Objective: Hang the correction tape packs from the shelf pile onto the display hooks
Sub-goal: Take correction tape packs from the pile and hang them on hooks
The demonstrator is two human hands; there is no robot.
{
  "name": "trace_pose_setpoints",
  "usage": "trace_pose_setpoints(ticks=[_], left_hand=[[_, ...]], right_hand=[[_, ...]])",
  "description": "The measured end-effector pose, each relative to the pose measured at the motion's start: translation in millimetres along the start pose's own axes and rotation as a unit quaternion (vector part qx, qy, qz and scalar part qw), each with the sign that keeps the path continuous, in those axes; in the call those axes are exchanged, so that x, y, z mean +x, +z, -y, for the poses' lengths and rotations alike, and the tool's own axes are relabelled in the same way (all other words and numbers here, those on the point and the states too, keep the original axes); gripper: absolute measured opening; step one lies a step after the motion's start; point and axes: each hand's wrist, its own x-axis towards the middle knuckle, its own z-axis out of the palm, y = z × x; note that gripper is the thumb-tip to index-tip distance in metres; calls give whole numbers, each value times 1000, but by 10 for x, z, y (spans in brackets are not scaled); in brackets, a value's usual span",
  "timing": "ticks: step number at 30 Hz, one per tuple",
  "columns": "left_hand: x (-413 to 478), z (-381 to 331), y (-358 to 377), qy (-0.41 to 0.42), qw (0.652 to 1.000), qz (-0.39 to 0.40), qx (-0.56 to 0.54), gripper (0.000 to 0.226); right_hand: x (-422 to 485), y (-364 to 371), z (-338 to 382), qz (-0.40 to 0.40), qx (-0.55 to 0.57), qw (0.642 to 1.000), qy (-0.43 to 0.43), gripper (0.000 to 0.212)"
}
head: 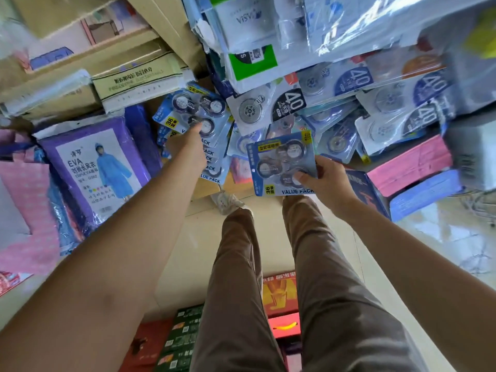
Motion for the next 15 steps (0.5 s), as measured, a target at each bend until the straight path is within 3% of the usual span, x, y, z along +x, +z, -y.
trace_pose_setpoints(ticks=[2,5,7,11,15], left_hand=[[17,-79,68,16,999,-42,31,76],[121,-165,151,-16,998,6,53,81],[51,-137,146,9,1000,27,1,82],[-372,-41,-12,60,997,-8,-44,65],[-685,37,-338,185,980,-39,56,53]], right_hand=[[-39,-99,1,-12,-13,1000,-10,24],[-97,-258,31,-30,-32,999,-13,25],[-128,-360,66,-35,-26,999,-18,23],[-158,-529,178,-43,-18,999,-17,18],[-247,-627,378,-34,15,999,-22,24]])
